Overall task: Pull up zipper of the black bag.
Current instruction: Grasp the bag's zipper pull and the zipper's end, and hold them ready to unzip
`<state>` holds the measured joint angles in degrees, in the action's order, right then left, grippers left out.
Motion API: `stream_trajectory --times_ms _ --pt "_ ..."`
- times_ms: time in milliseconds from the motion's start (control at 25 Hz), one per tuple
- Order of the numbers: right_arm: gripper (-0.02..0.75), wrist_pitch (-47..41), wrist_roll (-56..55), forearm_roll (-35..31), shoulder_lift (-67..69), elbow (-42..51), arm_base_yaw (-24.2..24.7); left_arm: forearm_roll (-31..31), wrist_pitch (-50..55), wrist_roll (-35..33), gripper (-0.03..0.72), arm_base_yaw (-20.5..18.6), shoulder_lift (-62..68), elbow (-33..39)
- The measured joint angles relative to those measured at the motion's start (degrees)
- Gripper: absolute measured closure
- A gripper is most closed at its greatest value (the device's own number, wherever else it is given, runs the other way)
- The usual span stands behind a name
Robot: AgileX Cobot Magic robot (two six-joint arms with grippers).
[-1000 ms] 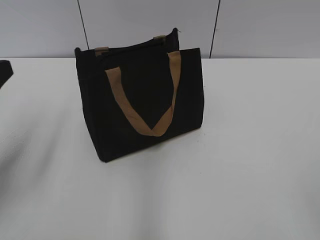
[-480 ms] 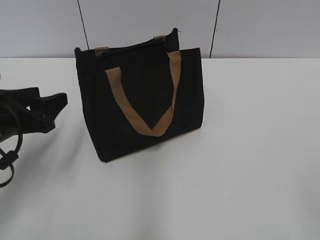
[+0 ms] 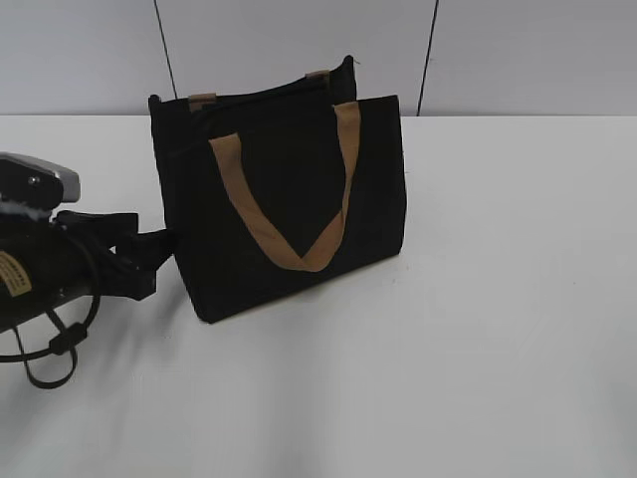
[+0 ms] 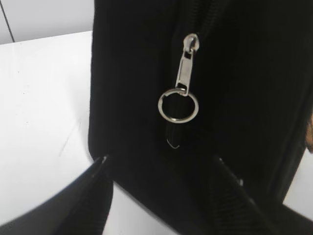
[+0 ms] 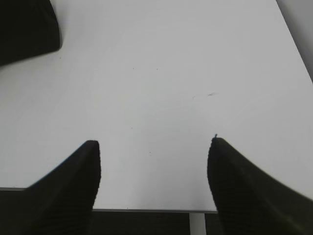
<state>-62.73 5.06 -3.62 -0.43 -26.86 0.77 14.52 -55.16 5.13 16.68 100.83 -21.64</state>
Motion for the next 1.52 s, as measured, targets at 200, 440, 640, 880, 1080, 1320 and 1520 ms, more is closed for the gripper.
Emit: stream_trajectory --times_ms 200,440,640,880,1080,1320,1520 --pt "0.219 0.0 0.0 0.0 0.0 0.0 0.0 0.4 -1.3 0.0 0.239 0.0 5.5 -4.0" --pt "0.219 0.0 0.0 0.0 0.0 0.0 0.0 3.9 -1.6 0.0 0.272 0.0 10.6 -8.4" --pt "0.219 0.0 0.0 0.0 0.0 0.0 0.0 4.9 -2.0 0.0 0.274 0.0 13.6 -10.8" --pt "0.219 0.0 0.0 0.0 0.0 0.0 0.0 5.1 -4.2 0.0 0.390 0.0 15.6 -12.6" --pt "0.219 0.0 0.0 0.0 0.0 0.0 0.0 5.3 -4.4 0.0 0.589 0.0 15.7 -12.7" --pt "0.219 0.0 0.0 0.0 0.0 0.0 0.0 4.5 -0.5 0.0 0.659 -0.3 12.6 -12.4" --pt "0.219 0.0 0.0 0.0 0.0 0.0 0.0 2.6 6.0 0.0 0.660 -1.3 2.5 -11.4"
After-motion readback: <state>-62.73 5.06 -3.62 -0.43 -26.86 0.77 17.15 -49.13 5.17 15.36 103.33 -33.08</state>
